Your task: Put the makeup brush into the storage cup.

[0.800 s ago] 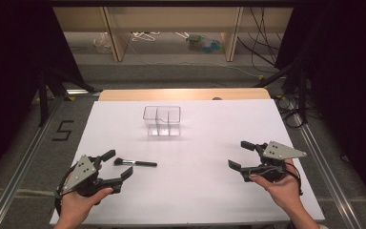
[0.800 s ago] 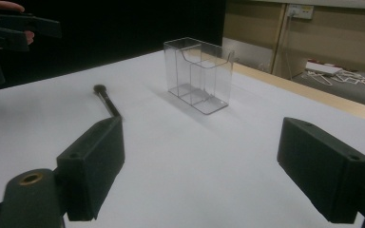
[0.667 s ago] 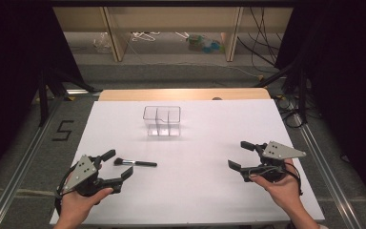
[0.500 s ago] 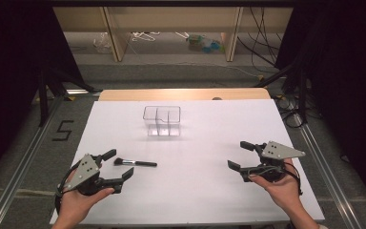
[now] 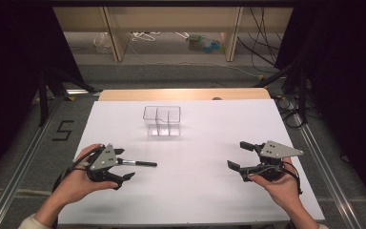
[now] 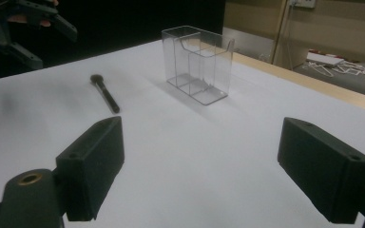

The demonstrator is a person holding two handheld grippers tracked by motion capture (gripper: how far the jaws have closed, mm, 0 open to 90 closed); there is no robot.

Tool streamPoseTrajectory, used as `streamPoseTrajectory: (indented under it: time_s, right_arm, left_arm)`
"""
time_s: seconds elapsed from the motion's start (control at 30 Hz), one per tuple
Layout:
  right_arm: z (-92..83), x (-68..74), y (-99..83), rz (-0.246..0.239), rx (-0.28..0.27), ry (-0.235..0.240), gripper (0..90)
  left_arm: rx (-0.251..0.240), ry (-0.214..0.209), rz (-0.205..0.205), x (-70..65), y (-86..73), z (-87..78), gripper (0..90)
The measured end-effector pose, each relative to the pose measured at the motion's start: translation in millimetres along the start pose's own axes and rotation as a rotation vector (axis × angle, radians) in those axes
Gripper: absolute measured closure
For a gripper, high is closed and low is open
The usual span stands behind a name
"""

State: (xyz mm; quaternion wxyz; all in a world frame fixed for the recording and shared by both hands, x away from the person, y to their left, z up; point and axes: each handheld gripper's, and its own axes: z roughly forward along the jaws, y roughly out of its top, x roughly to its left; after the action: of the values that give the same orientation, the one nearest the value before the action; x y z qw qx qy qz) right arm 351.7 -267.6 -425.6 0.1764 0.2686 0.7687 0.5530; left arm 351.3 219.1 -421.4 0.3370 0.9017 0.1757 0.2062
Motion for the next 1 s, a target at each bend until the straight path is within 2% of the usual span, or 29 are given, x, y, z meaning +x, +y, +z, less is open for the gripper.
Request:
streamPoseTrajectory:
  time_s: [0.03,0.07,0.1,0.13,0.17,0.23,0.27,0.37,0.4,0.43,0.53,0.57,0.63,0.73,0.77,1.0]
  right_arm:
    - [0.2,0.6,-0.1,0.006,0.010,0.006,16.6]
    - [0.5,-0.3,0.0,-0.013,0.004,0.007,16.6]
    - [0.5,-0.3,0.0,-0.013,0.004,0.007,16.6]
    - [1.2,-0.4,-0.4,-0.017,0.018,0.016,16.6]
    - [1.7,-0.2,-0.5,-0.015,0.019,0.013,16.6]
    - [2.2,-0.4,-0.9,-0.017,0.023,0.011,16.6]
    - [3.7,-0.6,-1.5,-0.015,0.008,0.020,16.6]
    - [3.9,-1.1,-1.8,-0.015,0.009,0.020,16.6]
    - [2.7,-1.5,-1.5,-0.019,0.024,0.016,16.6]
    - [2.5,-1.6,-1.5,-0.017,0.028,0.016,16.6]
    - [2.6,-1.8,-2.0,-0.012,0.031,0.018,16.6]
    - [2.7,-1.9,-2.1,-0.012,0.031,0.019,16.6]
    - [2.8,-2.0,-2.2,-0.011,0.035,0.023,16.6]
    - [2.9,-2.1,-2.2,-0.010,0.036,0.023,16.7]
    - [1.5,-2.0,-1.7,-0.011,0.051,0.015,16.7]
    - [1.9,-1.6,-1.8,-0.012,0.044,0.019,16.7]
  left_arm:
    - [0.026,-0.008,0.017,3.4,0.8,3.8,17.1]
    - [0.048,-0.019,0.021,6.8,1.8,8.2,17.9]
    - [0.048,-0.019,0.021,6.8,1.8,8.2,18.2]
    - [0.092,-0.046,0.036,14.6,4.0,16.7,19.1]
    - [0.121,-0.061,0.061,19.4,5.4,20.5,20.4]
    - [0.170,-0.094,0.083,27.3,8.0,29.7,21.7]
    - [0.215,-0.116,0.123,32.1,9.8,33.1,22.7]
    - [0.275,-0.180,0.146,38.5,12.5,48.7,25.7]
    - [0.295,-0.197,0.157,39.7,13.6,53.5,28.2]
    - [0.330,-0.216,0.187,41.7,15.1,57.5,30.3]
    - [0.374,-0.255,0.197,43.1,18.5,70.1,33.0]
    - [0.387,-0.265,0.189,42.6,19.2,73.7,33.3]
    - [0.407,-0.280,0.217,45.1,22.0,80.9,33.8]
    - [0.438,-0.304,0.210,47.3,24.1,89.0,35.5]
    - [0.448,-0.314,0.206,48.5,24.7,91.5,35.7]
    - [0.497,-0.356,0.165,52.3,24.3,104.1,40.7]
